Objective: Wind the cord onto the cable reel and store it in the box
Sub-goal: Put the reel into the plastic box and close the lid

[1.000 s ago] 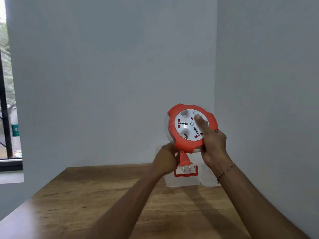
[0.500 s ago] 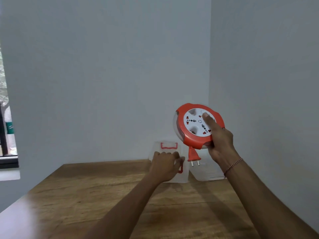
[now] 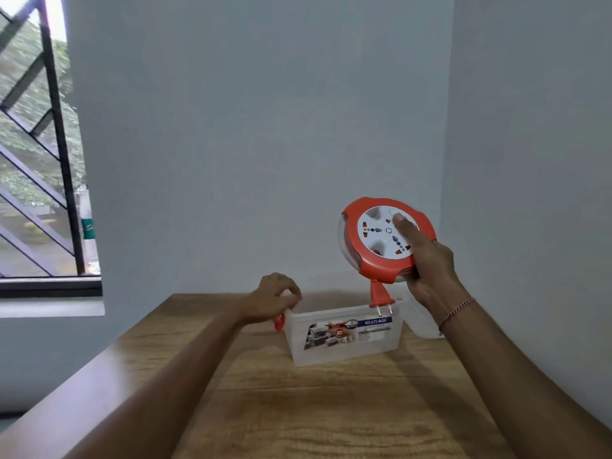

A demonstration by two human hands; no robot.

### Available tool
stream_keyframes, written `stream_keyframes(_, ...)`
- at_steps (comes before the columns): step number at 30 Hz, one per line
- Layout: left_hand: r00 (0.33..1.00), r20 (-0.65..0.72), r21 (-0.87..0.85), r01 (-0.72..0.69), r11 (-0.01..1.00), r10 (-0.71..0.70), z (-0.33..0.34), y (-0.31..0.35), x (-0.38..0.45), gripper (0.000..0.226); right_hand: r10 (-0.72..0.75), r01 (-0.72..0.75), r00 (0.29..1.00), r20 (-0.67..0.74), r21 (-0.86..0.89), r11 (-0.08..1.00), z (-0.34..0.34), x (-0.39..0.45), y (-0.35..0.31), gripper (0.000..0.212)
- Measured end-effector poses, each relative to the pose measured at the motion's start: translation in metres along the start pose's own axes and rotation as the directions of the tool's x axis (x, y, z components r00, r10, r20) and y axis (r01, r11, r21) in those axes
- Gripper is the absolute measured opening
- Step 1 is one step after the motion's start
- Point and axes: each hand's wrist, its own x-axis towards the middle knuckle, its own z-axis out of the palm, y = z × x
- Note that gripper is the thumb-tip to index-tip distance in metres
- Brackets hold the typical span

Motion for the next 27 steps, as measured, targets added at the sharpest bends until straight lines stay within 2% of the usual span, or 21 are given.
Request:
stream_keyframes(3, 0.99, 0.022, -0.181, 0.142, 0.973, -0.14, -0.015, -0.018, -0.014, 0.05, 0.016, -0.015, 0.999, 0.032, -0.038, 0.999, 0.011, 0.0, 0.007, 0.068)
stream_keyframes(5, 0.981, 0.035, -0.248, 0.195, 0.949, -0.192, -0.022, -0.027, -0.019, 0.057, 0.022, -0.018, 0.998, 0.059, -0.068, 0.998, 0.018, 0.002, 0.01, 0.066)
stream_keyframes(11, 0.981, 0.046, -0.325, 0.192, 0.926, -0.187, -0.032, -0.04, -0.025, 0.053, 0.057, 0.004, 0.968, 0.244, -0.244, 0.97, 0.045, 0.015, 0.009, 0.062)
stream_keyframes(15, 0.97, -0.048, -0.367, 0.204, 0.908, -0.237, -0.026, -0.044, -0.018, 0.032, 0.081, 0.062, 0.929, 0.36, -0.37, 0.927, 0.066, 0.026, 0.012, 0.068)
stream_keyframes(17, 0.96, -0.082, -0.39, 0.217, 0.895, -0.268, -0.02, -0.047, -0.014, 0.03, 0.112, 0.078, 0.911, 0.397, -0.432, 0.899, 0.072, 0.029, 0.02, 0.07)
stream_keyframes(22, 0.941, -0.141, -0.446, 0.216, 0.869, -0.307, -0.01, -0.048, -0.013, 0.033, 0.219, 0.049, 0.902, 0.373, -0.591, 0.805, 0.07, 0.03, 0.054, 0.069)
stream_keyframes(27, 0.932, -0.186, -0.427, 0.21, 0.88, -0.312, -0.006, -0.047, -0.012, 0.04, 0.309, 0.06, 0.879, 0.363, -0.726, 0.685, 0.062, 0.024, 0.084, 0.069)
